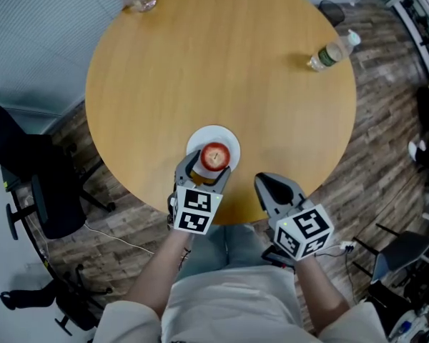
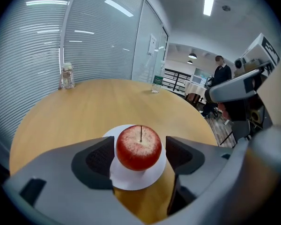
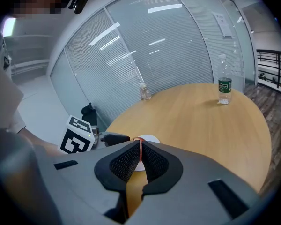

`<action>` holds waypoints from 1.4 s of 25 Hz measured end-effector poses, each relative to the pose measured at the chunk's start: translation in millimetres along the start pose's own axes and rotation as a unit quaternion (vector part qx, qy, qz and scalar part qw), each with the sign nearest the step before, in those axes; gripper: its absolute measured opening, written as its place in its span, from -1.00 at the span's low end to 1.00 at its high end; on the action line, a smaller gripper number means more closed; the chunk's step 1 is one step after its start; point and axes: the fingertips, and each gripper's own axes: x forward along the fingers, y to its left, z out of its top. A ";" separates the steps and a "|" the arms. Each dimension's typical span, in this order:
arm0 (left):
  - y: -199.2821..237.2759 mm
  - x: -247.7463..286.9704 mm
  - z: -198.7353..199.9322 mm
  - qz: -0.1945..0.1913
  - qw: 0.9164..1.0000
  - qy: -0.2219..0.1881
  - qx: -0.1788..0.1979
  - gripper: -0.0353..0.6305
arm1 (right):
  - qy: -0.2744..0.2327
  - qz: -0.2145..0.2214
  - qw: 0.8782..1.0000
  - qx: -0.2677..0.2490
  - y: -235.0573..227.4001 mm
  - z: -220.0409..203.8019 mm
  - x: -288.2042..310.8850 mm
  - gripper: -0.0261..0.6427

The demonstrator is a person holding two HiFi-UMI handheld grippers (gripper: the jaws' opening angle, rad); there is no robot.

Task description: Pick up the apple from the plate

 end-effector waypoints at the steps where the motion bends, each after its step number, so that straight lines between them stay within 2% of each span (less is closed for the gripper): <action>1: -0.2 2.8 -1.4 -0.002 1.000 0.004 0.002 0.14 | 0.001 -0.001 1.000 0.002 -0.7 0.0 -0.4 -0.82; 13: 0.7 22.6 -13.1 -0.005 1.000 0.023 0.014 0.21 | 0.008 -0.011 1.000 0.012 -7.2 -5.6 -2.0 -0.82; 18: -2.6 27.8 -18.7 -0.012 0.999 0.030 0.008 0.28 | 0.009 -0.011 1.000 0.013 -6.1 -8.3 -3.9 -0.82; 22: -3.4 31.9 -18.2 -0.010 1.000 0.020 0.011 0.28 | 0.009 -0.013 1.000 0.014 -6.8 -8.6 -5.8 -0.82; 26: 1.0 24.0 -14.5 -0.004 1.000 0.027 0.007 0.28 | 0.006 -0.017 1.000 0.014 -7.3 -9.2 -9.3 -0.82; 35: -3.5 -6.0 9.5 0.000 1.000 -0.005 -0.016 0.28 | -0.007 -0.009 1.000 0.000 1.0 -0.1 -18.5 -0.82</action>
